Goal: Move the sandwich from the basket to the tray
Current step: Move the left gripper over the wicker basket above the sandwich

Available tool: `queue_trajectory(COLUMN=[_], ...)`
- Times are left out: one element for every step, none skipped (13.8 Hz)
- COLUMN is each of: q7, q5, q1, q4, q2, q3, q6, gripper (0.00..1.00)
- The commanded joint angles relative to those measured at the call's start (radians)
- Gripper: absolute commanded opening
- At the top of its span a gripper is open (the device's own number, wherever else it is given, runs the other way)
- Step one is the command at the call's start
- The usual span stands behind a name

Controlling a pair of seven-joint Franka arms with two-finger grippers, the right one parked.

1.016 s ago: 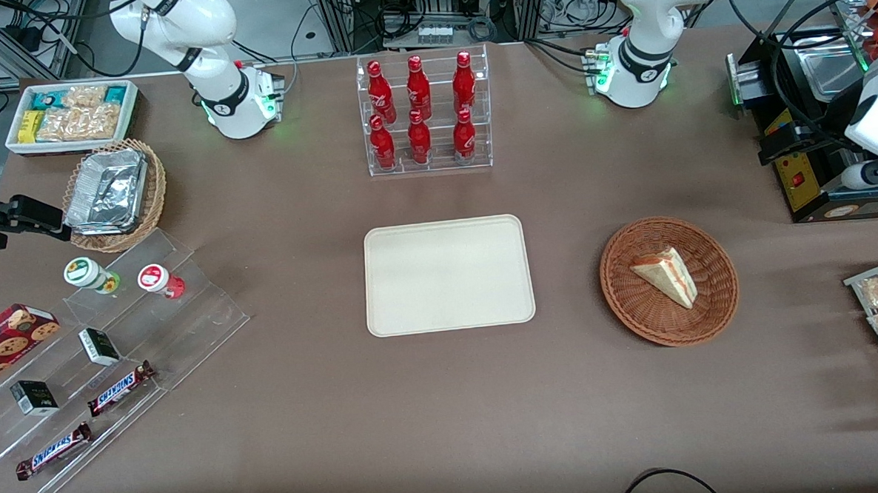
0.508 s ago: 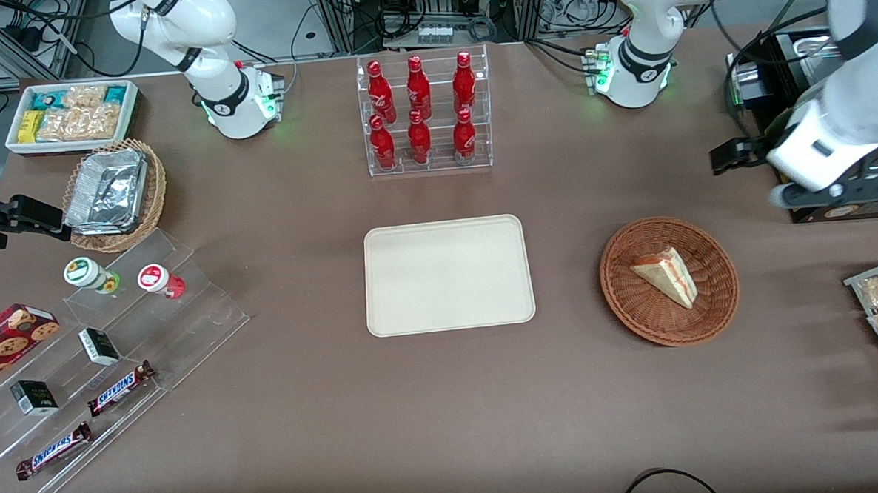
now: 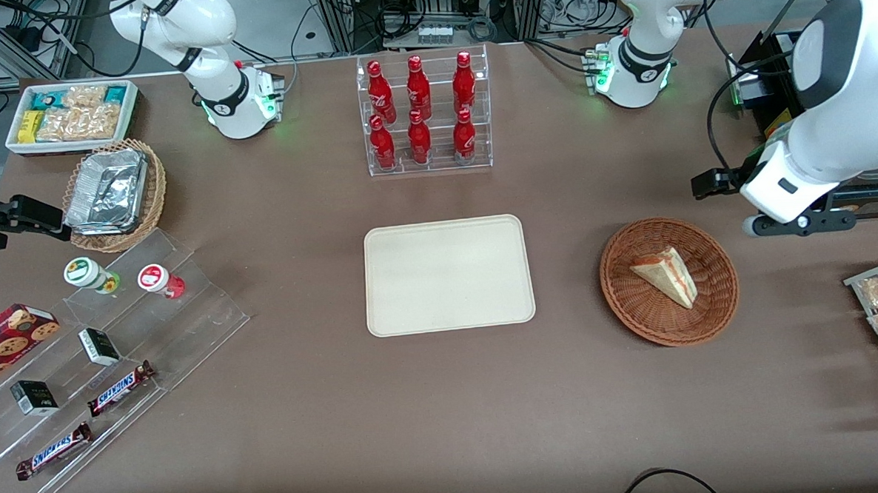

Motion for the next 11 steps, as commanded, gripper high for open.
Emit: queue_trajectory(q7=[-0.004, -0.004, -0.004, -0.004, -0.005, -0.005, -0.005, -0.021, -0.057, -0.093, -0.11], q5=[0.009, 0.009, 0.009, 0.009, 0.009, 0.009, 0.009, 0.009, 0.009, 0.009, 0.009], q1=[0.008, 0.009, 0.011, 0.012, 0.012, 0.012, 0.012, 0.012, 0.012, 0.012, 0.012], q4=[-0.118, -0.156, -0.195, -0.231, -0.264, -0.288, -0.319, -0.35, -0.373, -0.403, -0.435], q2=[-0.066, -0.074, -0.086, -0.094, -0.101, -0.103, -0.103, -0.101, -0.1, -0.097, -0.097], q3=[0.001, 0.004, 0.004, 0.006, 0.01, 0.018, 0.02, 0.02, 0.02, 0.02, 0.02], q6=[0.084, 0.119, 0.16, 0.198, 0.228, 0.255, 0.289, 0.327, 0.363, 0.404, 0.447], gripper=[1.0, 1.0, 1.0, 1.0, 1.0, 1.0, 1.0, 1.0, 1.0, 1.0, 1.0])
